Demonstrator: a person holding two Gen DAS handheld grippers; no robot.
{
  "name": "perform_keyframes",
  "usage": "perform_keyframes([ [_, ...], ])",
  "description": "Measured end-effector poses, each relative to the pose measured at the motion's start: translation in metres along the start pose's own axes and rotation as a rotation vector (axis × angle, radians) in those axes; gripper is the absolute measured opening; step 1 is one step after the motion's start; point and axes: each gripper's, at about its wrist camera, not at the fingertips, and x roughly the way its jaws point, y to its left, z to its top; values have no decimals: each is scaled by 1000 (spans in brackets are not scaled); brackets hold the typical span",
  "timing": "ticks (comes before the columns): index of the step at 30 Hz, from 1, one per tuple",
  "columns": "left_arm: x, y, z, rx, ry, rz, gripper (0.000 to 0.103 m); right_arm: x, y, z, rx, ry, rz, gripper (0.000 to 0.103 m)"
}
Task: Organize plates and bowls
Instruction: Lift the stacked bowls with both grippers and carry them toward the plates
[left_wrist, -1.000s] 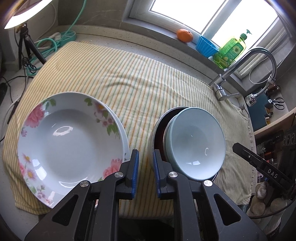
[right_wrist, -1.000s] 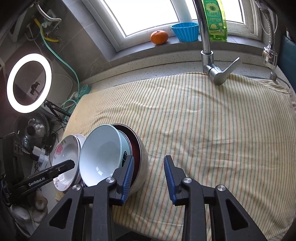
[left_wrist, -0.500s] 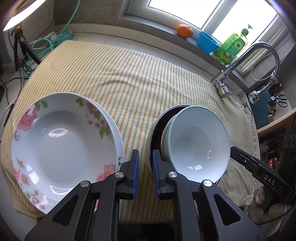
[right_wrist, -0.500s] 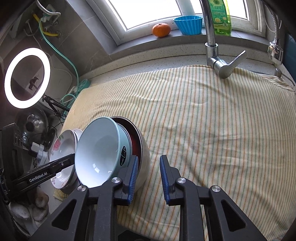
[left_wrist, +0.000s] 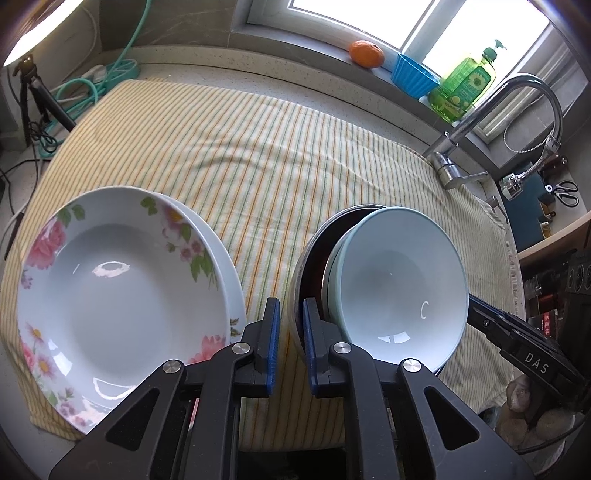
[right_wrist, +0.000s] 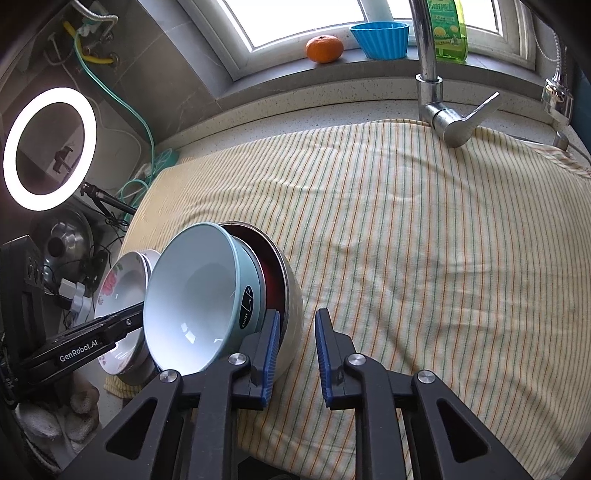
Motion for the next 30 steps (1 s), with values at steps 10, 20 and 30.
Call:
perform_keyframes([
  [10, 6, -1, -1, -4, 25, -22, 7, 5, 1, -1, 13, 16, 13, 14],
  [20, 8, -2, -2, 5, 24, -21, 7, 14, 1, 1, 36, 46, 39, 11],
  [30, 9, -3, -1, 6, 23, -18, 7, 15, 4, 1, 21, 50, 14, 11],
])
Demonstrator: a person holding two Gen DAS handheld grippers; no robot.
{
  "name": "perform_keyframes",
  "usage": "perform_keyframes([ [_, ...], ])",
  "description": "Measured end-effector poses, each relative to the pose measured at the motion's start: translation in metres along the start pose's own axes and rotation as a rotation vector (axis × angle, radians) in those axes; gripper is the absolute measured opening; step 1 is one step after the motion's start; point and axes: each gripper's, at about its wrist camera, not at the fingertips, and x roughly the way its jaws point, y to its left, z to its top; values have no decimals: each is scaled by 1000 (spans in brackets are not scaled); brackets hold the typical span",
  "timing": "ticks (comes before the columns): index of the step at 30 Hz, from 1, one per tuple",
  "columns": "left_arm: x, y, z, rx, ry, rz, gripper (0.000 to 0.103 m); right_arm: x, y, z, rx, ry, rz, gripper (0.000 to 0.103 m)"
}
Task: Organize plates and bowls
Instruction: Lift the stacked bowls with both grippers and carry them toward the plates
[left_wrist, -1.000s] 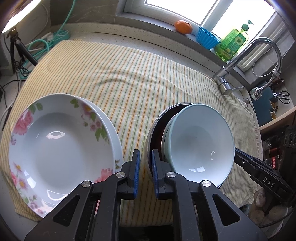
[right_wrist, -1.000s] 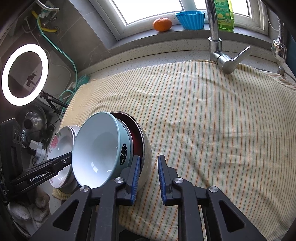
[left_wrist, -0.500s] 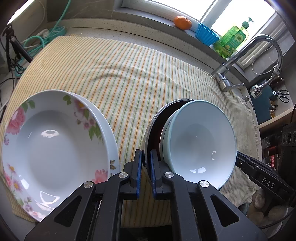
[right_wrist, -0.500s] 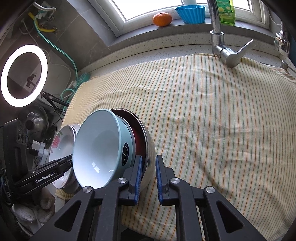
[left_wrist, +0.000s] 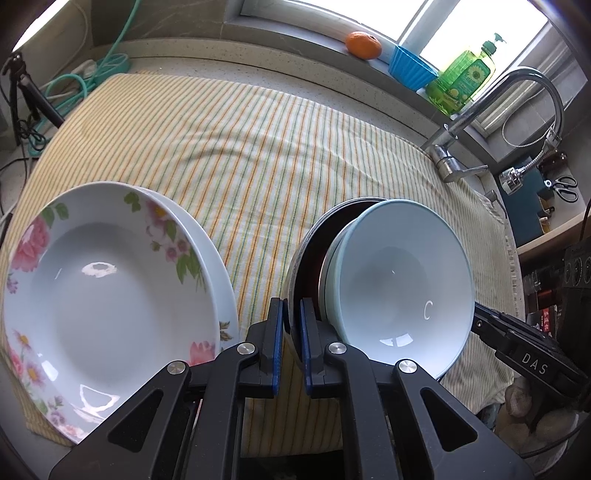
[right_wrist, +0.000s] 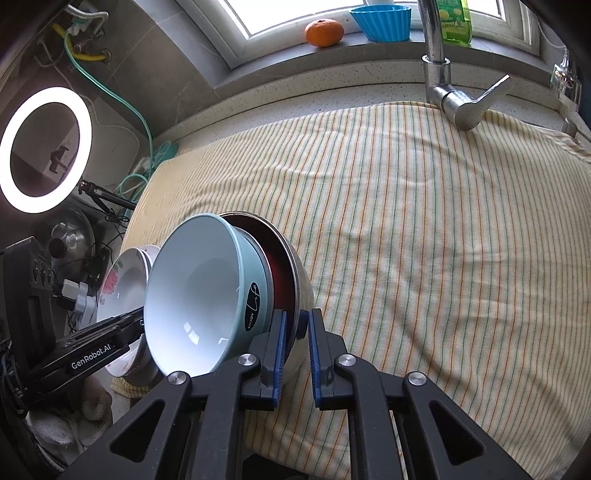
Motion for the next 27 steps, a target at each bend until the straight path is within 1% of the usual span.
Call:
perform_keyframes([
  [13, -2, -1, 0, 4, -3, -8, 7, -3, -2, 1, 27, 2, -3, 10],
  [23, -14, -2, 7, 15, -30, -22, 7, -17, 2, 4, 41, -22, -7, 10],
  [27, -21, 1, 11, 17, -43, -27, 7, -23, 10, 9, 38, -36, -10, 10],
])
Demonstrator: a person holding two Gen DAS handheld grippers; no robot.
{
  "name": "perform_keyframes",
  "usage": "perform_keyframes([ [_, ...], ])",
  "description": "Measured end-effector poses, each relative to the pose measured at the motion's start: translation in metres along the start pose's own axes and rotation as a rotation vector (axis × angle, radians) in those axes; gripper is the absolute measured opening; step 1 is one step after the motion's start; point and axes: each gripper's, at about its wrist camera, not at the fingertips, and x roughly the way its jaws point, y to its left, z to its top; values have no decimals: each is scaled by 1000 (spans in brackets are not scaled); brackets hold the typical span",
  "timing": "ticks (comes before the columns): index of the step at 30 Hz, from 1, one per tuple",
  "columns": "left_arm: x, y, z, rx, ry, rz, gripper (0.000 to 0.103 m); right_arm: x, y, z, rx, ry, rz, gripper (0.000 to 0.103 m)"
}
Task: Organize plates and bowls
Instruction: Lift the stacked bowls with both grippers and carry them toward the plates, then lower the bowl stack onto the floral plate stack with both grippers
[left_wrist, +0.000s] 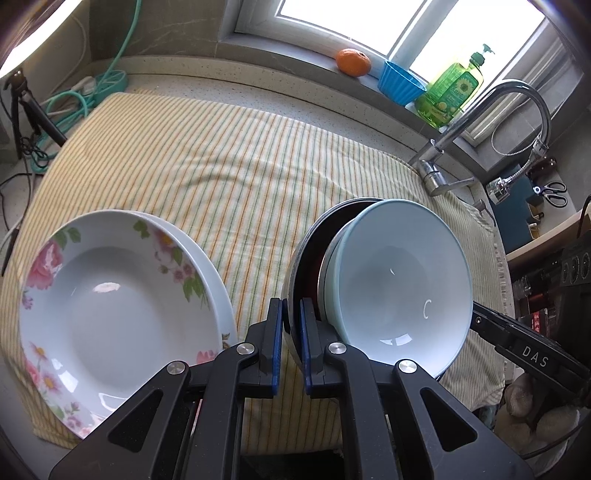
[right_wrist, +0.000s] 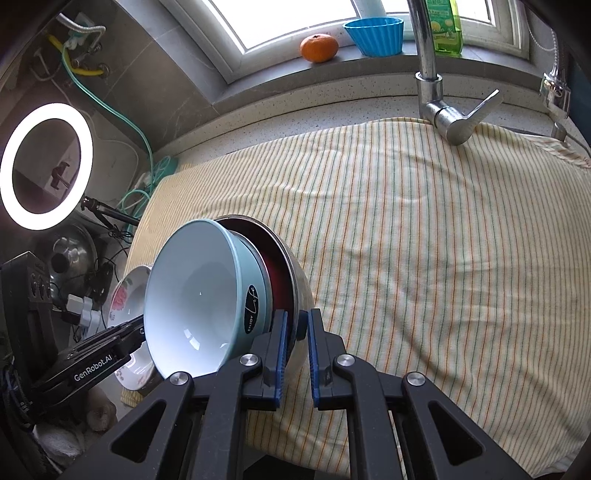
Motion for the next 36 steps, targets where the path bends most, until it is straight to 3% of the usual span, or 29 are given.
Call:
perform_keyframes([
  [16, -37, 24, 18, 23, -52, -2, 8, -12, 46, 11, -3, -41, 21, 10],
  [36, -75, 104, 15, -32, -73, 45, 7, 19, 133, 5, -66, -13, 71, 10],
])
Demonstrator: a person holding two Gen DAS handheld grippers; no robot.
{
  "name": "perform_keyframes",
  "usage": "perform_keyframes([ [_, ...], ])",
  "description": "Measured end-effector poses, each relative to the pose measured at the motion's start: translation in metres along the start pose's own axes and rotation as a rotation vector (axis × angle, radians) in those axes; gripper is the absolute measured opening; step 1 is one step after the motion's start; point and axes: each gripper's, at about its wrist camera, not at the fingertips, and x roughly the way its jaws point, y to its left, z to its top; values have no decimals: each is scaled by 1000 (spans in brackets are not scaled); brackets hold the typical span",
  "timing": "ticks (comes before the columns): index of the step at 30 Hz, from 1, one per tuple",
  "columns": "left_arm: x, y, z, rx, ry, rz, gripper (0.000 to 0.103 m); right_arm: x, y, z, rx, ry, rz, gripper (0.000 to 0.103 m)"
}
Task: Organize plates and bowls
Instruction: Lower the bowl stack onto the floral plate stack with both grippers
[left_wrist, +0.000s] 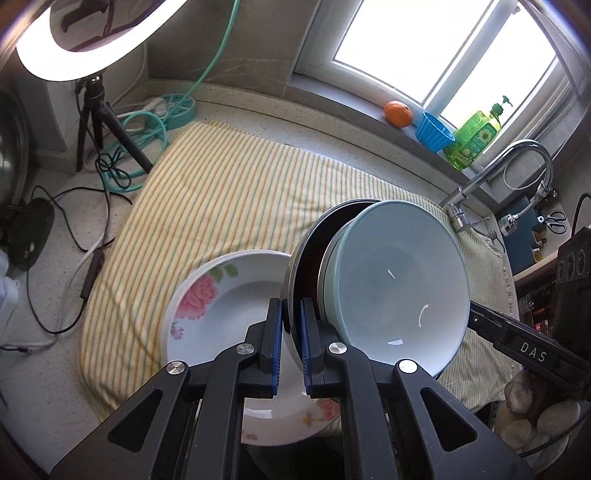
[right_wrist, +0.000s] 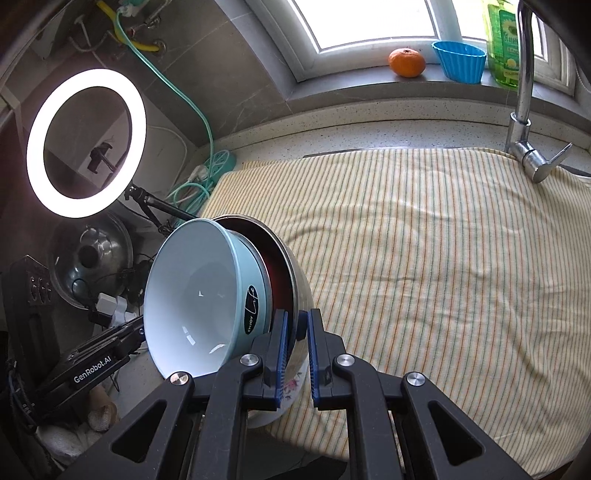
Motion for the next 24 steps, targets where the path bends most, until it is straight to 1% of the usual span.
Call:
perform_keyframes([
  [12, -9, 38, -11, -39, 10, 25, 8, 30, 35, -15, -21, 48, 13, 10],
  [24, -6, 53, -20, -53, 32, 26, 8, 46, 43, -29, -9, 80, 9, 10],
])
